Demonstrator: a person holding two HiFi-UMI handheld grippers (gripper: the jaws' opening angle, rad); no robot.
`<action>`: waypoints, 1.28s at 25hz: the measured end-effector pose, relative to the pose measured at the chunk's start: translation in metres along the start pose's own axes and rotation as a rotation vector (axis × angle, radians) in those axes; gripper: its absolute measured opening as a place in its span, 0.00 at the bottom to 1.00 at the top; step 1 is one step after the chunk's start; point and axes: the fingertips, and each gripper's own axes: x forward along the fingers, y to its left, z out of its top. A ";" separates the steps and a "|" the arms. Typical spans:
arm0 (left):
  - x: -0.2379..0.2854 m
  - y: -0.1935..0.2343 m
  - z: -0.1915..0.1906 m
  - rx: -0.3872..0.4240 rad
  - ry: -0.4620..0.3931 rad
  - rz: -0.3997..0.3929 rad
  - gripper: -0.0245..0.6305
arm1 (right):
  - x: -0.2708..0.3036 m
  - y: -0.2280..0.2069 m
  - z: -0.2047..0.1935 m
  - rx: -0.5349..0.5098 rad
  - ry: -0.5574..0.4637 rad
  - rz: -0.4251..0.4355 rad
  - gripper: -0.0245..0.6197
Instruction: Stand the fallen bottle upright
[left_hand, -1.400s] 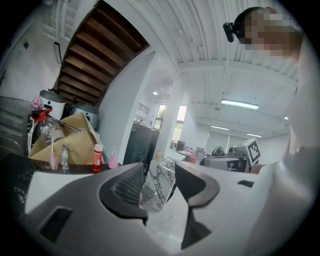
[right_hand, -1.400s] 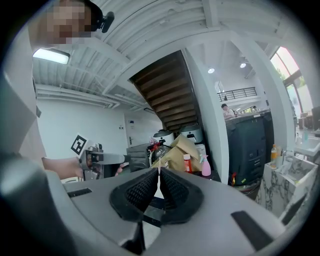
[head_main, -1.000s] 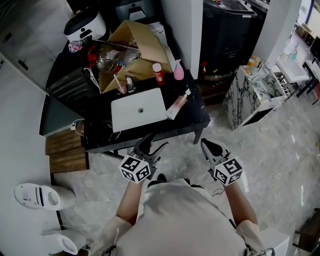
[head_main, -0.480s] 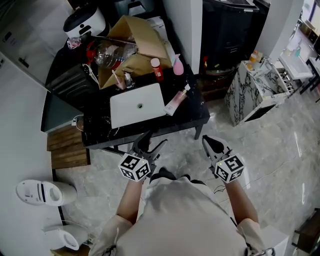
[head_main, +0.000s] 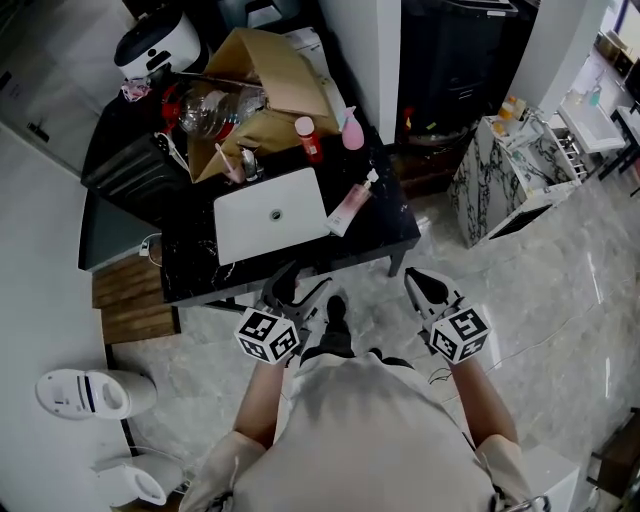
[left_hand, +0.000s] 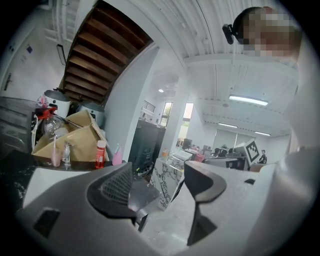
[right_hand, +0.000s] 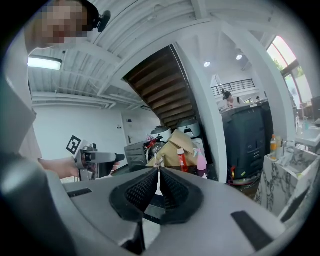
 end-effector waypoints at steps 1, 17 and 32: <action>0.003 0.005 0.003 0.000 -0.001 -0.004 0.52 | 0.005 -0.003 0.001 0.002 0.002 -0.007 0.10; 0.091 0.118 0.035 0.002 0.061 -0.116 0.53 | 0.116 -0.058 0.028 0.025 0.058 -0.142 0.10; 0.148 0.196 0.053 0.033 0.144 -0.292 0.53 | 0.192 -0.091 0.040 0.050 0.107 -0.306 0.10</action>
